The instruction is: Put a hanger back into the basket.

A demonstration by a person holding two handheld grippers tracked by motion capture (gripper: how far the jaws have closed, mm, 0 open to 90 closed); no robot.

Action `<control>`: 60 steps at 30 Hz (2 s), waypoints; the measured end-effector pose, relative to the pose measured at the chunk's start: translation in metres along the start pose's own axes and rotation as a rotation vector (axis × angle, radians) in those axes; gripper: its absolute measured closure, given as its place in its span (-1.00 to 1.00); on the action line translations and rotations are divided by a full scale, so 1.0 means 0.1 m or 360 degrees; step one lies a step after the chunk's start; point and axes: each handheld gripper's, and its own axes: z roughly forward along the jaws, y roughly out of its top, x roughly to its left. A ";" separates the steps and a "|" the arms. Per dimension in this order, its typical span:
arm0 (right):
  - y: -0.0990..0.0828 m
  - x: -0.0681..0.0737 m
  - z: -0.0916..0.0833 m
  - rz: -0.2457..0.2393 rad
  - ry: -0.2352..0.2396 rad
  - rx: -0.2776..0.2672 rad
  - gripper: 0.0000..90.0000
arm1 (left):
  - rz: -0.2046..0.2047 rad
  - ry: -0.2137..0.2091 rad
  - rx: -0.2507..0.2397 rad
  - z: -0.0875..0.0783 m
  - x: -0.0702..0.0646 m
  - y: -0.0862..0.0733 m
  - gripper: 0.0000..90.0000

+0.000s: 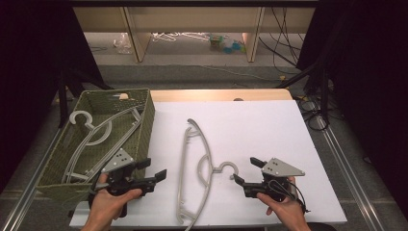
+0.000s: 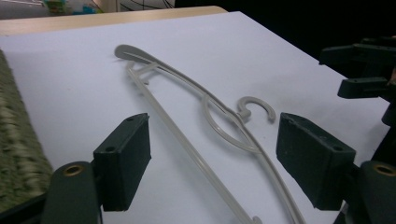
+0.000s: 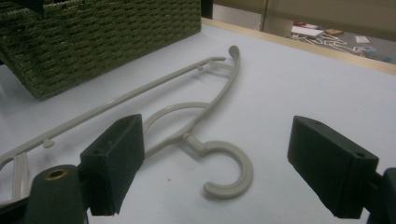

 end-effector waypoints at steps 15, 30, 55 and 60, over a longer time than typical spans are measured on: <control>0.00 -0.03 -0.01 0.0008 0.0006 0.0004 -0.56 | 0.0079 -0.0112 0.0114 0.23 -0.25 -0.14 -0.48; 0.00 -0.04 0.00 0.0010 0.0018 -0.0013 -0.56 | 0.0155 -0.0150 0.0211 0.49 -0.48 -0.27 -0.55; 0.01 -0.01 0.00 -0.0006 0.0016 -0.0007 -0.56 | 0.0282 -0.0190 0.0517 0.94 -0.76 -0.33 -0.26; 0.01 -0.01 0.00 -0.0010 0.0017 0.0019 -0.56 | 0.0350 -0.0146 0.0672 1.13 -0.76 -0.32 -0.18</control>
